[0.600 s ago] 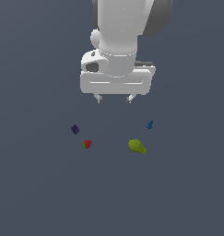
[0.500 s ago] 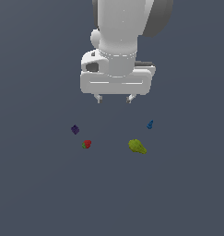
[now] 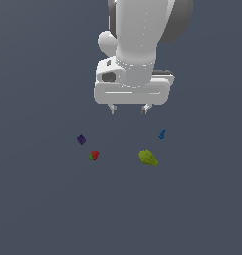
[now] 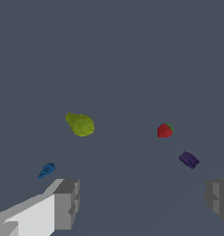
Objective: Pick up a designated object from a clutter of objects.
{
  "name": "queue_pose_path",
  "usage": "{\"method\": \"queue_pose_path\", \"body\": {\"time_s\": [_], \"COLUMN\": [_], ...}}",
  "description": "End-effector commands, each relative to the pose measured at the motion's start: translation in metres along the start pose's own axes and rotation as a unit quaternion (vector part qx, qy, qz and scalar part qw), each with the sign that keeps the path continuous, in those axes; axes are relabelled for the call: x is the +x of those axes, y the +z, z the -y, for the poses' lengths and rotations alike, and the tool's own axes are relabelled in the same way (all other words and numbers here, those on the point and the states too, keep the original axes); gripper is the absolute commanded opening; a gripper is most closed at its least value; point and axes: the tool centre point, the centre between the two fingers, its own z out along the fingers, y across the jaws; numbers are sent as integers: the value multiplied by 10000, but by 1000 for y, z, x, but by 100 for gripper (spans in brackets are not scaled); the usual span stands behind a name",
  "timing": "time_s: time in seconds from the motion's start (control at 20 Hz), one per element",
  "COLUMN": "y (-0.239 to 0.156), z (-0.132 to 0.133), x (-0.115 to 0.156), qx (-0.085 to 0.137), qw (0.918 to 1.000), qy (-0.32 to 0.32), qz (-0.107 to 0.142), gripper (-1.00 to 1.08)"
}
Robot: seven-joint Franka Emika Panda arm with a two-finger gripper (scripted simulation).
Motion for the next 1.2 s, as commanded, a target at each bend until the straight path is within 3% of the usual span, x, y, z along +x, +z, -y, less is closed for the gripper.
{"method": "queue_pose_path", "body": {"time_s": [0.0, 0.35, 0.7, 0.9, 1.15], "y": [0, 19, 66, 105, 159], "z": [0, -15, -53, -86, -133], "x": [0, 2, 3, -2, -19], "qx": [-1, 62, 187, 258, 303], "qw": [10000, 9997, 9963, 9903, 9764], "qy": [1, 241, 843, 1367, 2135], "qz": [4, 12, 34, 47, 57], "gripper": [100, 100, 100, 100, 100]}}
